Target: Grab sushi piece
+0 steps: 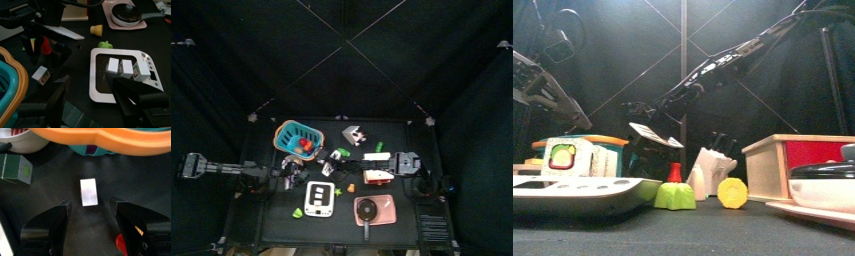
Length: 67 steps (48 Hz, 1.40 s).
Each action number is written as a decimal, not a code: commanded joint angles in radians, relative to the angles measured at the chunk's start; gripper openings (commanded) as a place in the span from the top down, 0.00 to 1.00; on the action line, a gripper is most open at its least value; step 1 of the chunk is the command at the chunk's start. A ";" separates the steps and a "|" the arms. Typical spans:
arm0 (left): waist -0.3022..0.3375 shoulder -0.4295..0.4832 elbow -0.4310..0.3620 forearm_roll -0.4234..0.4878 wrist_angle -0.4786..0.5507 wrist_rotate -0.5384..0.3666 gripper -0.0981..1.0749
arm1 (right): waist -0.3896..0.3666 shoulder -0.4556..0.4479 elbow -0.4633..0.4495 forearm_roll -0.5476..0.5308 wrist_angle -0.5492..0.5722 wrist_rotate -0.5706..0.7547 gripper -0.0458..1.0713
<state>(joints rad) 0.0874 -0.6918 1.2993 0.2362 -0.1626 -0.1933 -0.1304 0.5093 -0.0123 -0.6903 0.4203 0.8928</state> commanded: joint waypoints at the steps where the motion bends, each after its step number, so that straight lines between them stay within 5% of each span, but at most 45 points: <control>1: 0.000 0.000 -0.014 0.000 -0.005 0.000 0.12 | 0.021 -0.080 -0.040 -0.023 0.023 0.000 0.13; 28: 0.000 0.000 -0.011 -0.008 -0.005 0.002 0.12 | 0.236 -0.149 -0.023 -0.006 0.121 0.002 0.13; 67: 0.000 0.000 -0.008 -0.008 -0.005 0.002 0.12 | 0.262 -0.137 -0.020 0.028 0.114 0.002 0.13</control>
<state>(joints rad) 0.0874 -0.6918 1.3054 0.2301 -0.1626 -0.1917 0.1304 0.4218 -0.0215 -0.6673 0.5415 0.8958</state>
